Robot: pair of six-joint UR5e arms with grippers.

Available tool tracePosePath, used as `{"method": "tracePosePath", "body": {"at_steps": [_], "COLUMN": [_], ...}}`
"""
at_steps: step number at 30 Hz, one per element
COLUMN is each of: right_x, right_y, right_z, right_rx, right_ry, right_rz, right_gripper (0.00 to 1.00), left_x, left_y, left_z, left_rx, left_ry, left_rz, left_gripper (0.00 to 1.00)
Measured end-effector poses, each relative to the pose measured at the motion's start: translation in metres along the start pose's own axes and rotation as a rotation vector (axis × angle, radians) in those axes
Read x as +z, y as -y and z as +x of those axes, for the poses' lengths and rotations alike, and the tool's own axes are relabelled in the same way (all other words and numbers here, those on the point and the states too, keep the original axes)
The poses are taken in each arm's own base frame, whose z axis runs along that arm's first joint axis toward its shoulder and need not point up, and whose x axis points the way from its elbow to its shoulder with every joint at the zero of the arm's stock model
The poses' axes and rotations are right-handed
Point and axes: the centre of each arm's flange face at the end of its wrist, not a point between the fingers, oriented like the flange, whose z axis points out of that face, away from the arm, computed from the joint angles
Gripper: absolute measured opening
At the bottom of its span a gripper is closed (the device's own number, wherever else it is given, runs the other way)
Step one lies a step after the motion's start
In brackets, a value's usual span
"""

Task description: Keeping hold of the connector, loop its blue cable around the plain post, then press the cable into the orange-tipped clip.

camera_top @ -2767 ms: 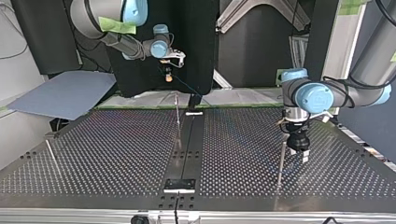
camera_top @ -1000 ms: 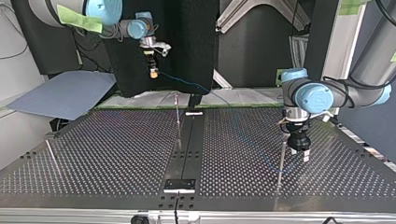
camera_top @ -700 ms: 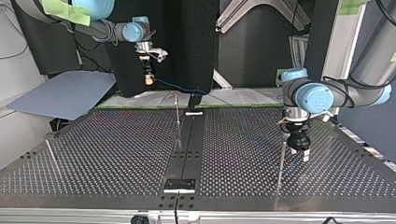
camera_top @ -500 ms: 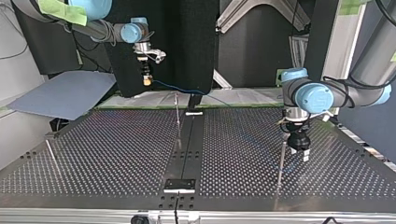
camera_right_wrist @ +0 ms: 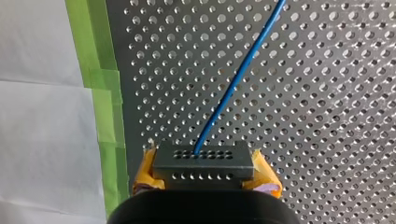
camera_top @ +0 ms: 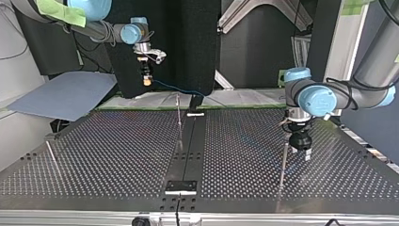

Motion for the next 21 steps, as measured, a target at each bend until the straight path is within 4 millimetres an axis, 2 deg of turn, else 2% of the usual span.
{"method": "tracePosePath", "body": {"at_steps": [13, 21], "right_x": [-0.0001, 0.0000], "right_y": [-0.0015, -0.0017], "right_z": [-0.0009, -0.0010], "right_rx": [0.013, 0.013], "right_ry": [0.008, 0.009], "right_rz": [-0.003, -0.004], "right_gripper": [0.00, 0.00], "left_x": [0.0016, -0.0019], "left_y": [-0.0048, 0.0046], "left_z": [-0.0043, -0.0086], "left_rx": [-0.111, -0.193], "left_ry": [-0.009, -0.039], "left_rz": [0.007, 0.076], "left_gripper": [1.00, 1.00]}}
